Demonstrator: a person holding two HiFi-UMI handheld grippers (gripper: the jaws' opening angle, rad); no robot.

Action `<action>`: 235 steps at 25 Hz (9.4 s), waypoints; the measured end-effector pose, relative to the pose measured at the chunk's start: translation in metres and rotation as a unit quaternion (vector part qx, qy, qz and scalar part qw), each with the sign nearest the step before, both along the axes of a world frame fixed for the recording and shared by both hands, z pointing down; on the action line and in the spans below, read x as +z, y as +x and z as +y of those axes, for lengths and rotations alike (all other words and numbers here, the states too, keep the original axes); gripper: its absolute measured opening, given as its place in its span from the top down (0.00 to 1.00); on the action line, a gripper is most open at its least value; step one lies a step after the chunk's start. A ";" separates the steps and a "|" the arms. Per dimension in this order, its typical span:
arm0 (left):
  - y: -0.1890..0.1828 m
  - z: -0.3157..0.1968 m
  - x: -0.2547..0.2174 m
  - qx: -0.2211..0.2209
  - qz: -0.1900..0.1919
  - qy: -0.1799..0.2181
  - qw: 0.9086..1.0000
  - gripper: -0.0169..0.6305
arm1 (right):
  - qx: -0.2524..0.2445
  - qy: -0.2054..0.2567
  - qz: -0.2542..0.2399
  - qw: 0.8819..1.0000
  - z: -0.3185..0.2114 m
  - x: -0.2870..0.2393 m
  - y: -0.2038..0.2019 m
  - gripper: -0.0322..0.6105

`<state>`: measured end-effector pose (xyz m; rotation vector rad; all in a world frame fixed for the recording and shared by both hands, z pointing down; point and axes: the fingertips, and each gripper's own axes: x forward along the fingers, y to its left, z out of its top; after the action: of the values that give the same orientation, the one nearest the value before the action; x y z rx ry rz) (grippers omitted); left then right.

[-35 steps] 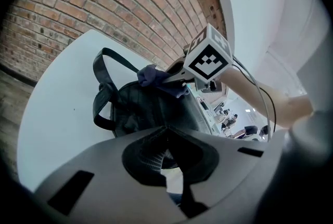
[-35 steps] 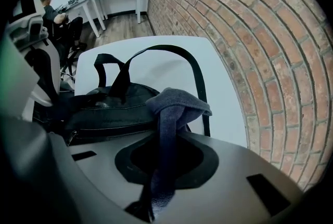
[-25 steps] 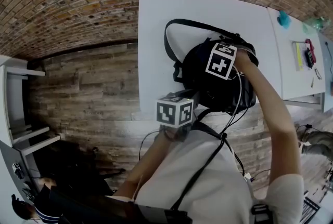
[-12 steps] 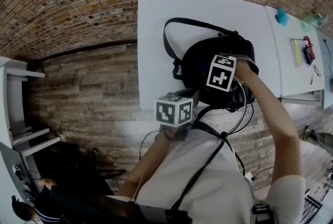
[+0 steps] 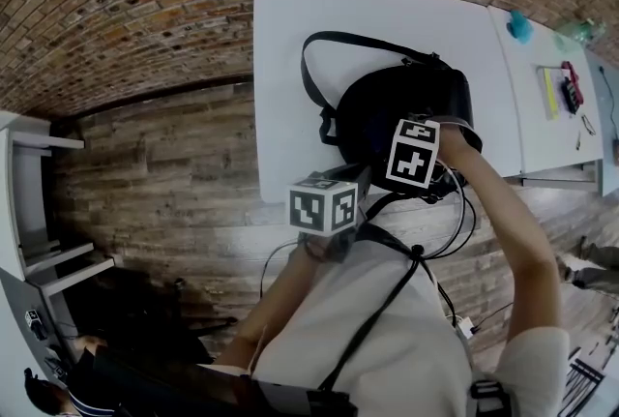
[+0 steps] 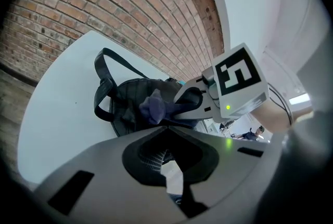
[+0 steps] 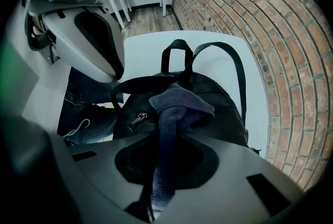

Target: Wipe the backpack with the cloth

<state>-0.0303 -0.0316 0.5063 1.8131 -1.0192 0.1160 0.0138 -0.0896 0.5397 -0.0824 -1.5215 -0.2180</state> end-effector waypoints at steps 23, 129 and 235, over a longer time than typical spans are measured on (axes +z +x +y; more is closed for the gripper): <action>0.001 0.001 0.003 -0.004 0.001 -0.005 1.000 0.97 | -0.036 -0.025 0.009 0.999 0.060 -0.006 0.022 0.86; -0.016 -0.004 0.007 -0.020 -0.001 -0.014 1.000 0.97 | -0.062 -0.001 -0.006 0.998 0.046 0.012 -0.022 0.86; 0.141 0.120 -0.167 -0.073 0.016 0.163 0.984 0.97 | 0.327 -0.298 -0.692 0.570 0.177 -0.255 0.159 0.86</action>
<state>0.1108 0.0888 0.3392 2.0167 -1.1979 -0.1793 0.1728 0.0870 0.2848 0.1861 -3.0130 1.1583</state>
